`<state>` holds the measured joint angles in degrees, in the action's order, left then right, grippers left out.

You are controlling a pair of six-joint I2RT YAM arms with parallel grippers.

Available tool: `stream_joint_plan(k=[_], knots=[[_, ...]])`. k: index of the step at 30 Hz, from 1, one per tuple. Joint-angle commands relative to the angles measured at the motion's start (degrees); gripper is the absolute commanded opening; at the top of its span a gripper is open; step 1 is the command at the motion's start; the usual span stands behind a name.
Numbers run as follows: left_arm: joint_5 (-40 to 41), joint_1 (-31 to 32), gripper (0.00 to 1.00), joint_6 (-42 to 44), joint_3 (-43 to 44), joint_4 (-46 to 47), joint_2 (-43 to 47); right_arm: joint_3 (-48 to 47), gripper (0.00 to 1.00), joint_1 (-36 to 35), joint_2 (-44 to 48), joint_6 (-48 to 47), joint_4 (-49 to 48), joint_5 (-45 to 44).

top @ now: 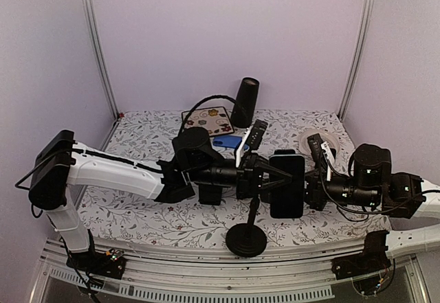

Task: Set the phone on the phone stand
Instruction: Install the phone onto the phone stand.

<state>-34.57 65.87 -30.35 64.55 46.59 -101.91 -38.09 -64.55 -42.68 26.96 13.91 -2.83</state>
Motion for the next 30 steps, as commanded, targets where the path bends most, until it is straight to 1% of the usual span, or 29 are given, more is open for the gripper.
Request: stream_joint_plan(k=[1, 7, 15, 21, 24, 30], knots=[[3.6, -1.5, 0.00, 0.6, -1.1, 2.9, 0.1, -0.9, 0.02, -0.4, 1.5, 1.7, -4.6, -1.9], [7.8, -2.0, 0.00, 1.4, -0.9, -1.3, -0.2, -0.5, 0.02, -0.4, 2.0, 1.5, -2.6, -6.9], [17.7, -2.1, 0.00, 2.3, 0.5, -10.1, -0.3, -0.3, 0.02, -0.4, 1.6, 1.5, 0.8, -12.9], [23.7, -2.1, 0.00, 1.6, 0.8, -15.2, 0.1, -0.8, 0.02, -0.5, 0.4, 1.2, 2.9, -15.4], [27.3, -1.8, 0.00, 1.5, 1.4, -19.1, 0.4, -1.2, 0.02, -0.6, 0.0, 1.2, 3.6, -16.2], [35.0, -1.0, 0.00, 0.8, 1.1, -24.0, 1.4, -1.8, 0.02, -1.1, -0.4, 0.9, 4.0, -17.0]])
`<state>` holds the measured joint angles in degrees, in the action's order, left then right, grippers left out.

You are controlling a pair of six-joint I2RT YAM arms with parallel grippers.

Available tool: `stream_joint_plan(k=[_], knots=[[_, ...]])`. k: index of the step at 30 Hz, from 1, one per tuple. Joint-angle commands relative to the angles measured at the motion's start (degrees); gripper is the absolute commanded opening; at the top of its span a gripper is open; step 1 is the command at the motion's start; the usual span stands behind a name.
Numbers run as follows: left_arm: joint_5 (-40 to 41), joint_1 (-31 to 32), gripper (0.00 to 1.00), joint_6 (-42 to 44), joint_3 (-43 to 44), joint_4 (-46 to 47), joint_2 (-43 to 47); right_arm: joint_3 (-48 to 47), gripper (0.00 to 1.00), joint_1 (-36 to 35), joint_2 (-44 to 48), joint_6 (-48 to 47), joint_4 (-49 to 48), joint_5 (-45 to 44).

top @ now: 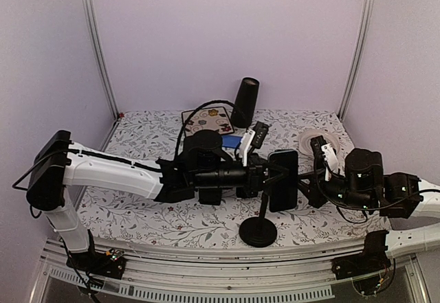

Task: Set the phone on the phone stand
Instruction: Install the phone onto the phone stand.

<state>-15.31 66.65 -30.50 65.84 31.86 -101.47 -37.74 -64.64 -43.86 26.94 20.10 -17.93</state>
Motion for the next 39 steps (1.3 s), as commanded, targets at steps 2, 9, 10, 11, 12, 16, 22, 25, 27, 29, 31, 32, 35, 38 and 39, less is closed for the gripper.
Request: stream_joint_plan(k=[2, 9, 10, 11, 12, 16, 22, 25, 27, 29, 31, 32, 35, 38, 39], knots=[[18.4, -1.3, 0.00, 0.8, -0.2, -11.0, 1.4, -2.3, 0.02, -1.1, 0.6, 0.9, -2.0, -1.8], [26.1, 0.1, 0.00, -0.2, 0.2, -17.4, 2.3, -2.9, 0.02, -1.6, -0.3, 0.7, -1.6, -2.0], [27.2, 0.3, 0.00, -0.4, 0.6, -18.4, 2.3, -3.1, 0.02, -1.7, -0.5, 0.7, -1.6, -2.0], [28.1, 0.5, 0.00, -0.6, 0.9, -19.7, 2.3, -3.2, 0.02, -1.8, -0.8, 0.7, -1.6, -2.1], [29.2, 0.7, 0.00, -0.9, 1.0, -20.1, 2.4, -3.4, 0.02, -1.9, -1.1, 0.7, -1.5, -2.2], [33.7, 1.7, 0.00, -1.6, 2.0, -23.7, 2.4, -4.0, 0.02, -2.5, -2.1, 0.8, -1.5, -2.6], [37.7, 2.9, 0.00, -1.7, 3.9, -27.3, 1.7, -4.7, 0.02, -3.1, -3.5, 0.8, -1.6, -2.9], [38.7, 3.2, 0.00, -1.6, 4.6, -28.4, 1.3, -5.2, 0.02, -3.5, -4.2, 0.8, -1.6, -3.0], [39.0, 3.4, 0.00, -1.5, 4.6, -28.6, 1.4, -5.4, 0.02, -3.7, -4.4, 0.9, -1.6, -2.7], [38.9, 3.5, 0.00, -1.4, 4.5, -28.6, 1.4, -5.3, 0.02, -3.8, -4.3, 0.8, -2.0, -1.8], [38.4, 3.5, 0.00, -1.2, 4.5, -28.6, 1.4, -4.9, 0.03, -3.8, -3.8, 0.7, -2.6, -1.1], [37.9, 3.4, 0.00, -1.0, 4.4, -28.4, 1.4, -4.6, 0.03, -3.8, -3.3, 0.7, -3.0, -0.8], [36.4, 3.5, 0.00, -0.6, 4.0, -27.5, 1.5, -4.3, 0.10, -3.8, -1.8, 0.7, -3.5, -0.1], [35.0, 3.5, 0.00, -0.2, 3.3, -26.1, 1.7, -4.4, 0.17, -3.8, -0.5, 0.8, -3.4, 1.0], [34.5, 3.5, 0.00, -0.1, 3.1, -25.6, 1.8, -4.5, 0.18, -3.7, -0.2, 0.8, -3.4, 1.4]])
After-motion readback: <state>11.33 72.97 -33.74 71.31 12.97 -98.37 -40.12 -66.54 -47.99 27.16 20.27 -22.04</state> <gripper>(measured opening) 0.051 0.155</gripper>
